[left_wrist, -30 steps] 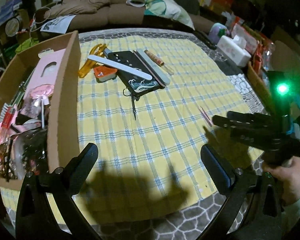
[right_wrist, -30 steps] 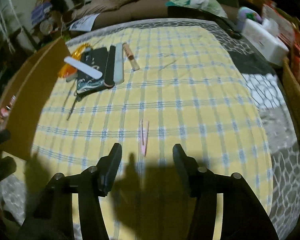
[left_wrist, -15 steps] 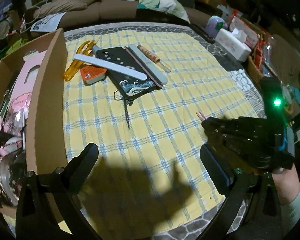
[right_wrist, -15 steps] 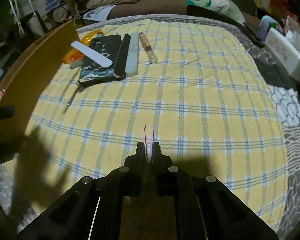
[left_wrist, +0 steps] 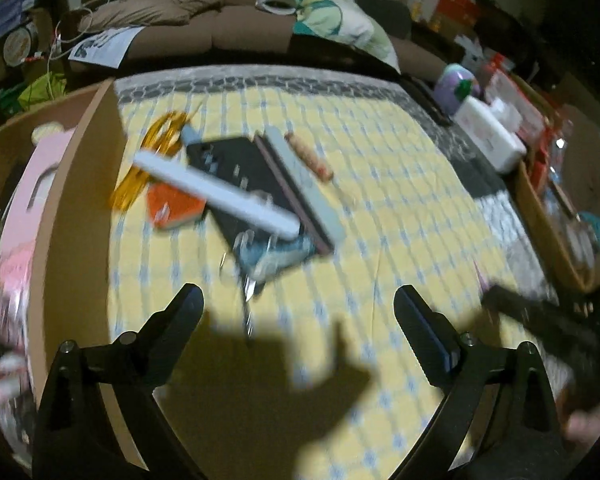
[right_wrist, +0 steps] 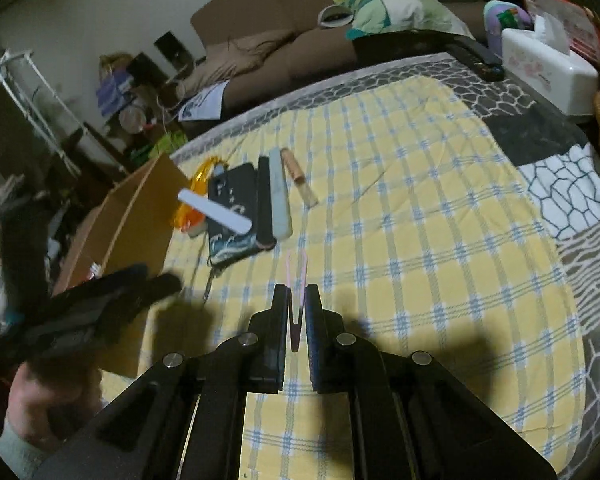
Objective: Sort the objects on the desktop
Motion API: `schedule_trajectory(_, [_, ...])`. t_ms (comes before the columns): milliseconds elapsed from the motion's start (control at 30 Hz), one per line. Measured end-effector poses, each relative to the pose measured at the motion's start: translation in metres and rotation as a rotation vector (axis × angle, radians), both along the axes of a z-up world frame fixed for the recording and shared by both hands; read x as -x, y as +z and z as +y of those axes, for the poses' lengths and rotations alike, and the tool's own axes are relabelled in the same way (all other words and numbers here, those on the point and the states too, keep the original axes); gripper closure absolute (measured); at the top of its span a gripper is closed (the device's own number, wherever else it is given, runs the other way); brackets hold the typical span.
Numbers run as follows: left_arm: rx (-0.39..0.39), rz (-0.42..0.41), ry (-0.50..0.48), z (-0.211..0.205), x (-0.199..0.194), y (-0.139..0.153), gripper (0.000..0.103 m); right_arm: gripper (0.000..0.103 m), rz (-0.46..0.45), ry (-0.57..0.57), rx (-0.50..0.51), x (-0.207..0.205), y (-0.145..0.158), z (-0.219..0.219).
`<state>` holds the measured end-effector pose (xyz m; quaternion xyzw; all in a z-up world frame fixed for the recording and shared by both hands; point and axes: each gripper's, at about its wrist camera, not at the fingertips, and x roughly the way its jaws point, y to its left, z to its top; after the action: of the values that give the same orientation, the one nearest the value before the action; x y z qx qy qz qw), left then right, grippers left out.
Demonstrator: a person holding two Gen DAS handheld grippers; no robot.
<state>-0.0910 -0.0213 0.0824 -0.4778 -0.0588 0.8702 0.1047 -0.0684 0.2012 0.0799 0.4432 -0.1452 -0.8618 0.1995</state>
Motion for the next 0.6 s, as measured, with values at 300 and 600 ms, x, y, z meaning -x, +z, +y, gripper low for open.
schedule_trajectory(300, [0.095,-0.091,0.059,0.060,0.120,-0.032,0.036,0.096,-0.021,-0.043,0.036,0.012,-0.006,0.034])
schedule_trajectory(600, [0.305,-0.101,0.039,0.097,0.148,-0.075,0.047,0.096,-0.042,-0.061,0.047,0.017,-0.015,0.058])
